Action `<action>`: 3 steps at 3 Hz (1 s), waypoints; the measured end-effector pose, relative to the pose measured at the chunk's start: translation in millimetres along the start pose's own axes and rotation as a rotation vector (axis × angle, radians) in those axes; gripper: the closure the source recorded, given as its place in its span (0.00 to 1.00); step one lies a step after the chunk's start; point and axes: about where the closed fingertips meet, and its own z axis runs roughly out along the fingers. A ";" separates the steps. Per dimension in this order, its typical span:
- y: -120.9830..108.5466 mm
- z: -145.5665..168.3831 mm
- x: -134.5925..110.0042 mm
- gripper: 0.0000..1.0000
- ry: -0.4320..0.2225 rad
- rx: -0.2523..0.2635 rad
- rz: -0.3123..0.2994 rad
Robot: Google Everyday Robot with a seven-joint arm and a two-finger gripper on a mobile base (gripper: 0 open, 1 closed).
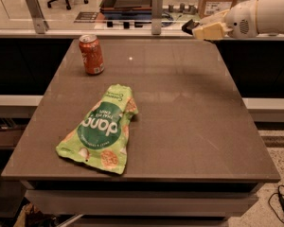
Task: Move rxbar chocolate near green rice chip bag
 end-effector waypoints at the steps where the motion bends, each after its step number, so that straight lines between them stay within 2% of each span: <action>1: 19.5 -12.5 7.1 1.00 0.016 -0.039 -0.007; 3: 65.7 -28.7 33.9 1.00 0.047 -0.089 -0.007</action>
Offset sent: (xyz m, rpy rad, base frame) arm -0.0863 -0.0068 -0.0228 -0.0297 0.0587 0.0698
